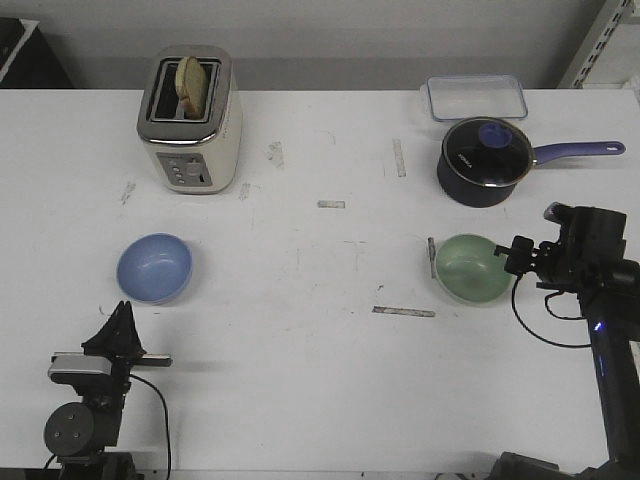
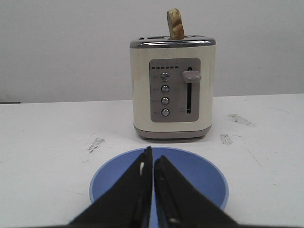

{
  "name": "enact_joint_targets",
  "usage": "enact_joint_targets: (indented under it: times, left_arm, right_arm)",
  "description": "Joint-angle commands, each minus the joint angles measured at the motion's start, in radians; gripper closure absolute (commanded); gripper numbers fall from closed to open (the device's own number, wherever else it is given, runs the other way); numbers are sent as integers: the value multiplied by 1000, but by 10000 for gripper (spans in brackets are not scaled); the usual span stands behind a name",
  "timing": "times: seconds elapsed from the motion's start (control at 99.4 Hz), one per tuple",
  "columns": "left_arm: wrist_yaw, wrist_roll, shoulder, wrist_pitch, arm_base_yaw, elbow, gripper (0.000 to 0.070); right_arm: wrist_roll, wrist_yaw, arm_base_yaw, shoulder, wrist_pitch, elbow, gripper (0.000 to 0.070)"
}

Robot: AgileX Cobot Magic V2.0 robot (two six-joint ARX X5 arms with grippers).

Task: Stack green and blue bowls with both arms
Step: 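Reach the right gripper to the green bowl rim and grasp it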

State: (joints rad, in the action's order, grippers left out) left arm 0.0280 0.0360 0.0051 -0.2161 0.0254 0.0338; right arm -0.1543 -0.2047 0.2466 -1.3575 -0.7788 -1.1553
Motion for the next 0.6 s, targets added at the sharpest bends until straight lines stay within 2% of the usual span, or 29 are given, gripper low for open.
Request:
enact_joint_targets:
  times: [0.0,0.06,0.141,0.171,0.433,0.594]
  left_arm:
    - [2,5,-2,-10,-2,-21,699]
    - [2,5,-2,-10,-2,-21,699]
    - [2,5,-2,-10,-2,-21,699]
    - [2,5,-2,-10,-2,-21,699]
    - [2,5,-2,-10,-2,-21,699]
    - [2,5,-2,-10,-2,-21,699]
  right_arm:
    - [-1,-40,13,-26,-11,-22,333]
    - [-1,-71,24,-35,-22,-21,288]
    - [-1,-92,28,-47,-42,-21,152]
    - [0,-92,27,-53,-49,-21,121]
    - [1,-92,27,-79,17,46,121]
    - [-3,-116,27,-94,72,121,155]
